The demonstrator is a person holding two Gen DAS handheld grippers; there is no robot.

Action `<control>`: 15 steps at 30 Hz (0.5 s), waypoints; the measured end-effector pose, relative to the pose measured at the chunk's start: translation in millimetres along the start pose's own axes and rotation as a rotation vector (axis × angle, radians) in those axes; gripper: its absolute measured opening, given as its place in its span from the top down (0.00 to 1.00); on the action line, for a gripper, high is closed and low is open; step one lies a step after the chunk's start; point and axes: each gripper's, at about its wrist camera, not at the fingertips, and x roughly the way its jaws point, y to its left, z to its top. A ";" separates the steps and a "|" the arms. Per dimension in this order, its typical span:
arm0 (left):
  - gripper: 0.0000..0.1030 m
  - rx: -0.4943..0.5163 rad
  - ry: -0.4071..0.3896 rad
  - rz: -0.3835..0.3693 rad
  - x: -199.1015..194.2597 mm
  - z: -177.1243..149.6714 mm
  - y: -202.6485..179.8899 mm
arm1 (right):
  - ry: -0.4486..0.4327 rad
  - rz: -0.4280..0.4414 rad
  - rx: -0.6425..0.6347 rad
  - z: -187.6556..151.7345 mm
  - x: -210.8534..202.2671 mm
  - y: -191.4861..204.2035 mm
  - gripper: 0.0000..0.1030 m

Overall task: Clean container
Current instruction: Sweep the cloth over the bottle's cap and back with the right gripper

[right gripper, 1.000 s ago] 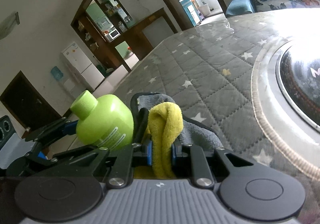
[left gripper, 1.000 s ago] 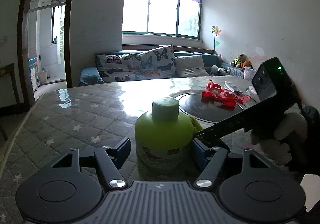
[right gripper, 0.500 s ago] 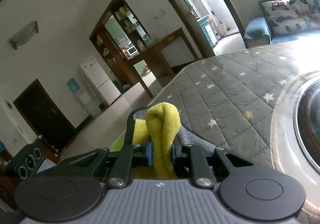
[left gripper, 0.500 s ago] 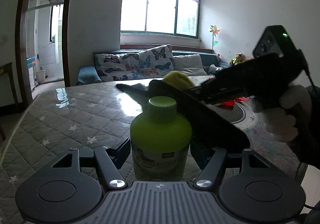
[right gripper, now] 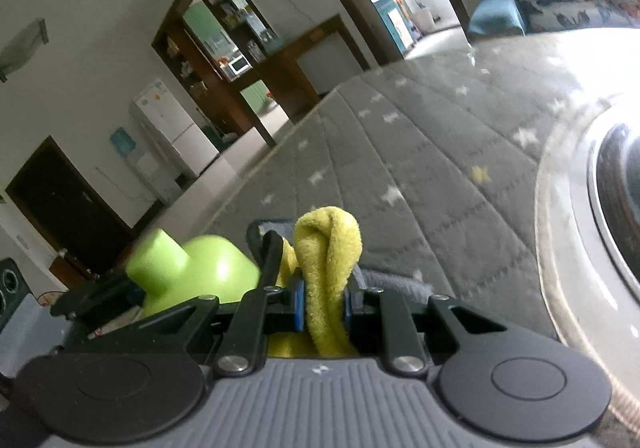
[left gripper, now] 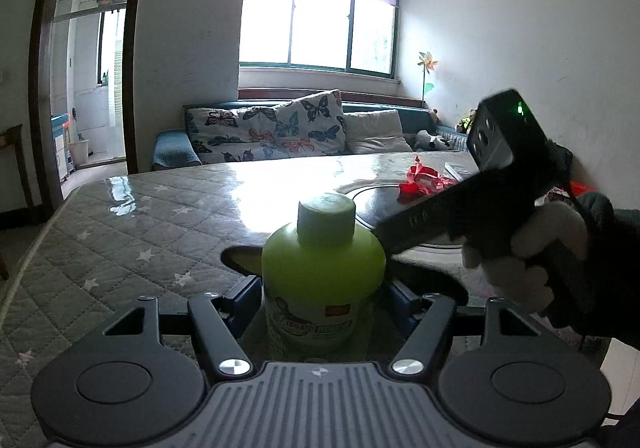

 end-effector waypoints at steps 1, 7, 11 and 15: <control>0.32 0.002 0.000 0.001 -0.8 0.1 0.1 | 0.002 -0.001 0.002 -2.1 -1.3 -0.6 0.83; 0.33 0.012 0.002 0.009 -6.3 -1.0 1.5 | 0.004 -0.004 0.001 -15.5 -14.2 2.2 0.83; 0.33 0.008 0.003 0.013 -9.0 -2.0 3.2 | -0.003 0.004 0.005 -22.5 -23.2 4.9 0.83; 0.33 0.008 0.004 0.013 -7.3 -0.6 2.2 | -0.001 0.004 0.003 -22.7 -21.7 5.3 0.83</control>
